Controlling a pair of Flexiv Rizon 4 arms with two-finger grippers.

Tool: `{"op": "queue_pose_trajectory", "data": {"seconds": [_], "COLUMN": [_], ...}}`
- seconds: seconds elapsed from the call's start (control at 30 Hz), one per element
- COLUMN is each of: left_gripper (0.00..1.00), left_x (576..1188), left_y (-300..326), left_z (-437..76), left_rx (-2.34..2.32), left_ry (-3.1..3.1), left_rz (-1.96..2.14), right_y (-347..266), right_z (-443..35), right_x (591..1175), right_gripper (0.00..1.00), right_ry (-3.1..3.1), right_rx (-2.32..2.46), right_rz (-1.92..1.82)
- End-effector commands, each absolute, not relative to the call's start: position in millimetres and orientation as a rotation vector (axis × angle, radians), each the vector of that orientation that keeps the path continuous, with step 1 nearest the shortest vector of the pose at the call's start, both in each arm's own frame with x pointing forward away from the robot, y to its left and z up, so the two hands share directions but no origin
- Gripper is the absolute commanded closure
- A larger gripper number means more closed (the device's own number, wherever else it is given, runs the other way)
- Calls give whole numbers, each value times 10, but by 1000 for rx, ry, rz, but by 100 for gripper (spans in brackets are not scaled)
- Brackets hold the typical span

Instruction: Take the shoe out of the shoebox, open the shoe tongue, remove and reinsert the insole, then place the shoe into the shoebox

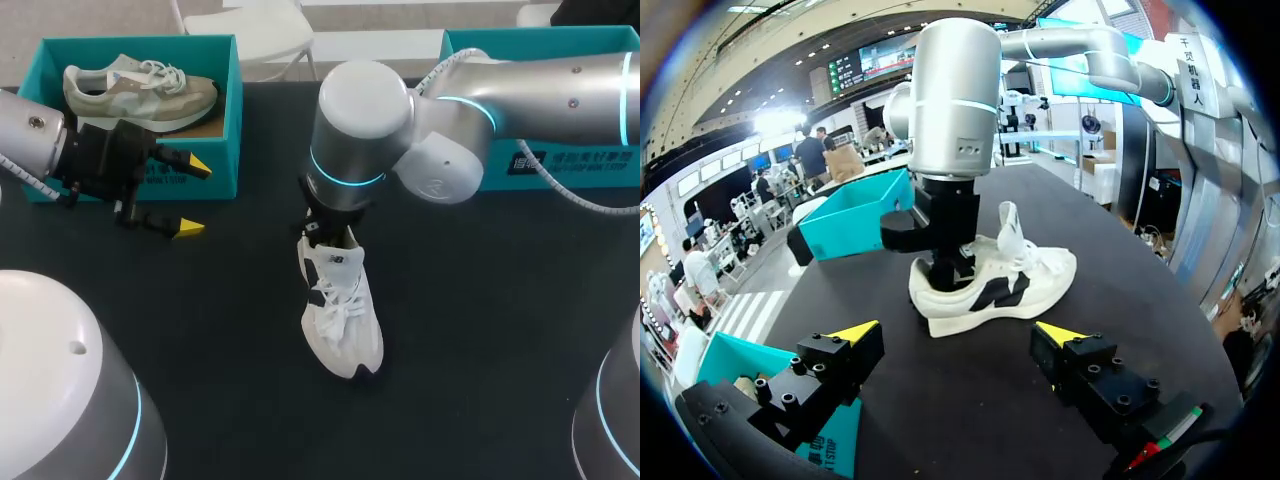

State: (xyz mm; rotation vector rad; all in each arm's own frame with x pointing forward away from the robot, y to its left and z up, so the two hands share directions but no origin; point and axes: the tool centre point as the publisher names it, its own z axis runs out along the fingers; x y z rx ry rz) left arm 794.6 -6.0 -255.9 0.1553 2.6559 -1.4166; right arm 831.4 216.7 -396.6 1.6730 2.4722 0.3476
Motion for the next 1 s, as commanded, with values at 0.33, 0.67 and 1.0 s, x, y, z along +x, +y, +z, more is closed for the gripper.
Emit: {"op": "queue_pose_trajectory", "data": {"seconds": [0.33,0.67,1.0], "left_gripper": [0,0,0], "left_x": [7935,7935,7935], "left_y": [-55,-55,-55], "left_z": [-2555,-2555,-2555], "left_rx": [155,155,155], "left_ry": [2658,2658,2658], "left_rz": [-1412,-1412,-1412], "right_y": [2054,1981,2006], "right_z": [-3501,-3303,-3396], "right_x": [8021,7666,7599], "right_gripper": [100,100,0], "right_ry": [2494,2593,2594], "right_rx": [1773,1849,1969], "right_rz": [252,117,90]}}
